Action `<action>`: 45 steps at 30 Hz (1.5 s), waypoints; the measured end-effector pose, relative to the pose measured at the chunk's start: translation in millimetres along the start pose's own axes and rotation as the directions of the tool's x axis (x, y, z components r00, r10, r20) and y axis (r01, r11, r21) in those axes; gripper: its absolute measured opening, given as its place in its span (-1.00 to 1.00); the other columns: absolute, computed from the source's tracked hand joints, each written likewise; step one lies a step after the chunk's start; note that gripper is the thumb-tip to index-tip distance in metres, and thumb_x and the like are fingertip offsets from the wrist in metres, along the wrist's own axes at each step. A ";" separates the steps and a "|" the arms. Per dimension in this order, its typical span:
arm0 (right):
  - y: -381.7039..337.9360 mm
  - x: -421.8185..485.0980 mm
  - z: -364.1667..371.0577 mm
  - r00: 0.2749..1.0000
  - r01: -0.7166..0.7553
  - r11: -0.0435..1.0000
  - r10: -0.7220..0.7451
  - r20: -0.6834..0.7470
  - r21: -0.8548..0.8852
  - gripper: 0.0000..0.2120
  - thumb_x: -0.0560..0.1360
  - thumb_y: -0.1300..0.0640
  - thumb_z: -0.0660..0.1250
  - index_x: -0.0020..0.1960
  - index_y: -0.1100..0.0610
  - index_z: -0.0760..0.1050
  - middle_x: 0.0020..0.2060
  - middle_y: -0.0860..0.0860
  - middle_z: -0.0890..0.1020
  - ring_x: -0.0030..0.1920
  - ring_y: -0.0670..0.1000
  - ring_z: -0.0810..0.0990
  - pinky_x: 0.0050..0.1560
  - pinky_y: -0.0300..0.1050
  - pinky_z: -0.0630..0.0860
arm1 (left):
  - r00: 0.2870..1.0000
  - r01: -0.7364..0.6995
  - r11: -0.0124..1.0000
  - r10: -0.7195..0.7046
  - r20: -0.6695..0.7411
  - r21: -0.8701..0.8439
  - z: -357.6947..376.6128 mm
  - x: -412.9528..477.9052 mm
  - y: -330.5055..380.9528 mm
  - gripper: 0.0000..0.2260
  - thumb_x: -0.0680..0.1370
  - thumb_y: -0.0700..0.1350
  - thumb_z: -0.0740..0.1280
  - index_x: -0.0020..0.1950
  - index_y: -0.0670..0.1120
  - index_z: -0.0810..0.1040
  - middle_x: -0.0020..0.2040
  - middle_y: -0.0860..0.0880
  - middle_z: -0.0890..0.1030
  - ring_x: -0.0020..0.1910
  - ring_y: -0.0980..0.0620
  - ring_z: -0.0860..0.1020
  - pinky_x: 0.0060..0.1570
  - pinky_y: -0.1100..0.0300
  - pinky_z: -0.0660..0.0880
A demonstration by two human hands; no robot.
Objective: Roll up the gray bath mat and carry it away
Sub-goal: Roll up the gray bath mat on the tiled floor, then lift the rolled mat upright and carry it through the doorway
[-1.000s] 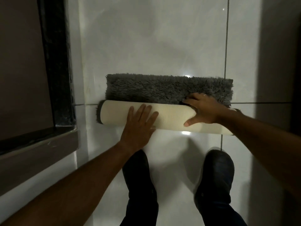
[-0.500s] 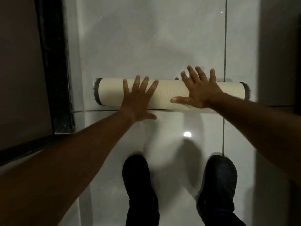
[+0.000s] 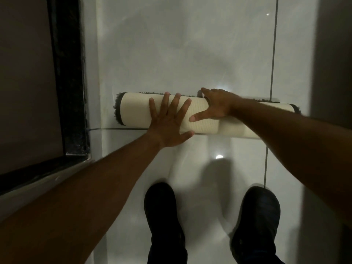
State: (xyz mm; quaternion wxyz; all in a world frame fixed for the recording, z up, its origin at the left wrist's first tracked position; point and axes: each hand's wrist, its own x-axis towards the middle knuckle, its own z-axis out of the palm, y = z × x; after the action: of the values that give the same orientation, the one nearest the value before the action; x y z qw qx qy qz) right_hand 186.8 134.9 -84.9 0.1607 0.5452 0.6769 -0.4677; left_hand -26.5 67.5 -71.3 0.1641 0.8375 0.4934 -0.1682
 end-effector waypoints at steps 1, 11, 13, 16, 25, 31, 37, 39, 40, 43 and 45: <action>-1.9 2.1 -1.0 1.000 -0.017 0.999 0.017 0.009 -0.037 0.05 0.02 -0.66 0.28 0.32 -0.06 0.31 0.22 0.05 0.54 0.17 0.13 0.49 0.15 0.13 0.46 | 1.000 -0.005 1.000 0.005 -0.010 0.001 1.3 -3.0 0.6 -0.10 0.43 0.41 0.14 0.61 -0.01 -0.09 0.62 -0.17 -0.06 0.57 -0.29 -0.15 0.39 -0.49 -0.18; -20.6 -6.6 14.7 0.998 0.008 1.000 -0.006 0.063 -0.026 0.07 0.06 -0.52 0.43 0.39 0.03 0.28 0.23 0.06 0.55 0.19 0.15 0.51 0.19 0.11 0.46 | 0.998 -0.032 0.994 0.027 -0.052 -0.105 6.7 -44.3 7.8 -0.35 0.59 0.18 0.09 0.61 -0.04 0.01 0.62 -0.19 -0.03 0.58 -0.27 -0.13 0.40 -0.48 -0.10; -22.6 -17.4 14.3 0.999 0.029 0.999 -0.028 0.018 -0.020 -0.02 0.17 -0.44 0.46 0.40 0.03 0.26 0.24 0.08 0.55 0.19 0.15 0.50 0.21 0.14 0.44 | 0.981 0.001 0.965 -0.053 -0.188 -0.264 -2.7 -53.2 9.7 -0.41 0.62 0.06 0.17 0.60 -0.09 0.10 0.61 -0.21 0.04 0.59 -0.23 -0.06 0.46 -0.38 -0.03; -20.7 -42.3 2.5 1.000 -0.003 1.000 0.003 -0.020 0.009 -0.07 0.24 -0.39 0.47 0.45 0.02 0.26 0.28 0.08 0.52 0.27 0.16 0.44 0.30 0.18 0.36 | 0.843 0.177 0.787 -0.431 -0.321 -0.591 -27.5 -67.0 25.5 -0.47 0.58 -0.01 0.31 0.50 -0.14 0.27 0.49 -0.23 0.31 0.48 -0.18 0.27 0.42 -0.10 0.22; -55.9 -135.2 -166.3 0.999 0.021 0.910 -0.003 -0.046 0.414 -0.16 0.22 -0.09 0.64 0.31 0.05 0.22 0.19 0.04 0.50 0.17 0.07 0.52 0.03 -0.05 0.56 | 0.818 0.278 -0.532 -0.305 0.487 -0.800 -225.1 -16.0 50.9 -0.20 0.30 0.41 0.42 0.46 0.27 0.22 0.32 0.06 0.51 0.27 -0.03 0.52 0.07 -0.15 0.58; -112.5 -177.5 -354.4 0.983 0.183 0.856 -0.155 -0.098 0.484 0.12 0.22 -0.21 0.60 0.54 -0.09 -0.04 0.26 -0.06 0.42 0.19 0.01 0.48 0.12 -0.05 0.50 | 0.913 0.099 -0.339 -0.343 0.221 -0.935 -407.6 33.1 15.5 -0.49 0.46 0.22 0.43 0.35 0.20 0.36 0.25 0.08 0.60 0.21 0.02 0.60 -0.04 -0.10 0.64; -180.5 -150.5 -505.3 0.909 0.342 0.795 -0.144 -0.391 0.502 -0.05 0.24 -0.49 0.39 0.48 -0.13 0.17 0.22 -0.15 0.47 0.12 -0.12 0.55 -0.11 -0.28 0.49 | 0.955 0.020 -0.172 -0.289 0.070 -0.985 -533.2 96.7 -58.6 -0.43 0.47 0.34 0.33 0.43 0.23 0.32 0.28 0.14 0.58 0.25 0.08 0.56 0.17 -0.21 0.55; -191.7 -130.9 -539.4 0.886 0.382 0.784 -0.159 -0.437 0.489 -0.08 0.27 -0.47 0.39 0.48 -0.21 0.09 0.24 -0.15 0.45 0.11 -0.09 0.55 -0.08 -0.23 0.55 | 0.968 0.012 -0.182 -0.243 0.057 -0.983 -557.2 123.3 -83.4 -0.35 0.42 0.46 0.24 0.45 0.25 0.32 0.34 0.12 0.55 0.29 0.05 0.54 0.18 -0.25 0.54; -195.1 -120.7 -552.9 0.887 0.384 0.784 -0.167 -0.430 0.488 -0.09 0.28 -0.45 0.39 0.48 -0.23 0.08 0.26 -0.14 0.44 0.15 -0.05 0.54 -0.02 -0.14 0.59 | 0.969 0.015 -0.207 -0.238 0.065 -0.978 -566.0 135.0 -94.4 -0.32 0.40 0.50 0.21 0.46 0.26 0.31 0.36 0.11 0.52 0.31 0.03 0.52 0.19 -0.27 0.52; -204.9 -90.5 -594.7 0.899 0.380 0.750 -0.162 -0.408 0.541 -0.10 0.28 -0.39 0.46 0.47 -0.22 0.12 0.32 -0.10 0.45 0.25 0.02 0.52 0.17 0.10 0.60 | 0.966 0.012 -0.234 -0.248 0.072 -0.972 -595.9 173.5 -127.2 -0.33 0.40 0.51 0.19 0.46 0.30 0.28 0.37 0.15 0.49 0.33 0.03 0.48 0.23 -0.35 0.46; -209.9 -72.8 -619.0 0.898 0.391 0.716 -0.160 -0.410 0.578 -0.09 0.26 -0.33 0.51 0.48 -0.19 0.16 0.36 -0.07 0.45 0.28 0.02 0.50 0.21 0.17 0.57 | 0.963 -0.002 -0.239 -0.262 0.063 -0.971 -611.5 197.2 -145.8 -0.38 0.43 0.48 0.20 0.45 0.31 0.28 0.35 0.17 0.49 0.33 0.03 0.47 0.26 -0.38 0.41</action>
State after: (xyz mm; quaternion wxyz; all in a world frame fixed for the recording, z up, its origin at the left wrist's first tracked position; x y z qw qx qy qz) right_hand 207.1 599.2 380.4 -0.2259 0.5280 0.5646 -0.5928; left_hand 8.4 556.1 369.3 0.6937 0.3454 0.5358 0.3353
